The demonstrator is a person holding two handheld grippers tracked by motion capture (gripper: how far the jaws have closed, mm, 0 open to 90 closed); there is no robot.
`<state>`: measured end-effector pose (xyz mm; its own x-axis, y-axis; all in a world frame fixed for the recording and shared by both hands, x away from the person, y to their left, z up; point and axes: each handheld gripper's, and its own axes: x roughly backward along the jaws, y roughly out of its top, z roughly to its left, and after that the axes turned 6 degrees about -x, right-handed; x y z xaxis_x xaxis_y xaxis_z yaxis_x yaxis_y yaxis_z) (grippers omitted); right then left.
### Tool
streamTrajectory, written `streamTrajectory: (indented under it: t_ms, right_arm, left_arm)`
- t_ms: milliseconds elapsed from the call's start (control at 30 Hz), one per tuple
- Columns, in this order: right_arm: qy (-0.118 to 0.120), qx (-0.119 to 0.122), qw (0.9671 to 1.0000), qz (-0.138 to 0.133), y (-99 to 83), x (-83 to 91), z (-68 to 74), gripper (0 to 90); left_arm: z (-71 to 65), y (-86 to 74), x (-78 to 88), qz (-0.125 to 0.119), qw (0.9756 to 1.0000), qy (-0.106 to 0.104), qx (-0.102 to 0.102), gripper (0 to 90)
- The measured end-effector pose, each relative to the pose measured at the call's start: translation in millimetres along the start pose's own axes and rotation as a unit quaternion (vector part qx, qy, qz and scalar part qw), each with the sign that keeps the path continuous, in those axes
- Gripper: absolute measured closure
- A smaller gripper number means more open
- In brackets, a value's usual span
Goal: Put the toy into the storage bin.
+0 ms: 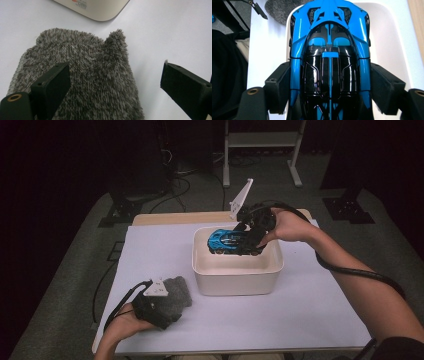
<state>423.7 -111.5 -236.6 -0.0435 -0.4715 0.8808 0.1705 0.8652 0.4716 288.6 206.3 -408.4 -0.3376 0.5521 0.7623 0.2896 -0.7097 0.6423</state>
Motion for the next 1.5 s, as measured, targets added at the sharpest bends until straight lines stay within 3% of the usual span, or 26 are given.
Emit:
streamTrajectory:
  t_ms: [767,1500]
  right_arm:
    - [0.015,-0.021,0.9996,0.013,-9.9,-34.8,-18.4,25.2]
    - [0.041,-0.026,0.9982,0.035,-17.2,-74.8,-19.7,25.2]
  left_arm:
    - [1.6,-1.5,6.3,0.0,0.9999,0.014,0.001,8.7]
    - [0.0,-1.2,5.5,0.004,0.9999,0.011,-0.003,8.7]
